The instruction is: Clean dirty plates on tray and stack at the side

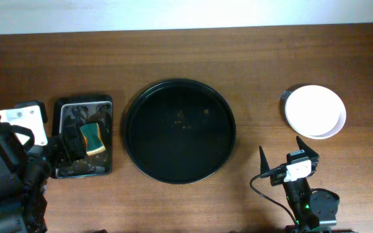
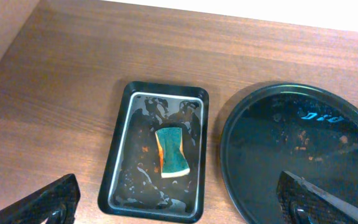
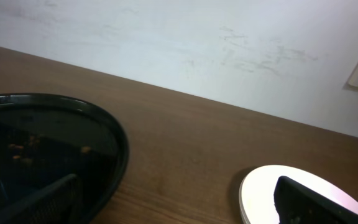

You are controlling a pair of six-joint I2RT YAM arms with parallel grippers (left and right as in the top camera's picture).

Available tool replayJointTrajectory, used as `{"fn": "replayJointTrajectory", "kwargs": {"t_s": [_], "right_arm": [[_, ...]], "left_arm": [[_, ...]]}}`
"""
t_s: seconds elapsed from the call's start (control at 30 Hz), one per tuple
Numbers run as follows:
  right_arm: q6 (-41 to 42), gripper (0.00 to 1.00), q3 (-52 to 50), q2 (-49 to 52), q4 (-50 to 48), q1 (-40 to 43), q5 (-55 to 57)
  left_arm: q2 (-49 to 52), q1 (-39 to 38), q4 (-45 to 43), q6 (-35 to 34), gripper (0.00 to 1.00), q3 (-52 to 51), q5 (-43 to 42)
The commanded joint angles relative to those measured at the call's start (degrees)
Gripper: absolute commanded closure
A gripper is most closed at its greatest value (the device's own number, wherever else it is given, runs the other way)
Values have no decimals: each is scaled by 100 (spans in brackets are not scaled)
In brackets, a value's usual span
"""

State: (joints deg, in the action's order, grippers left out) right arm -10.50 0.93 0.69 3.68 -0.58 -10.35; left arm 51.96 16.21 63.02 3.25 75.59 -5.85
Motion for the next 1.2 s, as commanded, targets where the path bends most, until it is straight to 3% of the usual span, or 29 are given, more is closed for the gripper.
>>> {"fn": "replayJointTrajectory", "kwargs": {"t_s": [0.0, 0.1, 0.3, 0.5, 0.6, 0.67, 0.77, 1.17], "right_arm": [[50, 1, -61, -48, -24, -63, 52], [50, 1, -61, -48, -24, -63, 52], [50, 1, -61, -48, -24, -63, 52], [50, 1, -61, -48, -24, -63, 52], [50, 1, -61, -48, -24, -63, 52], [50, 1, -61, -48, -24, -63, 52], [50, 1, -61, -48, -24, -63, 52], [50, 1, -61, -48, -24, -63, 52]], "left_arm": [[-127, -72, 24, -17, 1, -13, -61], [-643, -153, -461, -22, 1, -472, 122], [-3001, -708, -4157, -107, 1, -4054, 219], [-4756, -796, -5167, -107, 1, -5978, 190], [-5176, -826, -5451, -107, 1, -6723, 63], [-5169, -940, -6205, -103, 1, -7403, 133], [-5169, -1097, -5849, -85, 0, -7512, 404], [-5167, -1108, -5847, -83, 1, -7510, 413]]}}
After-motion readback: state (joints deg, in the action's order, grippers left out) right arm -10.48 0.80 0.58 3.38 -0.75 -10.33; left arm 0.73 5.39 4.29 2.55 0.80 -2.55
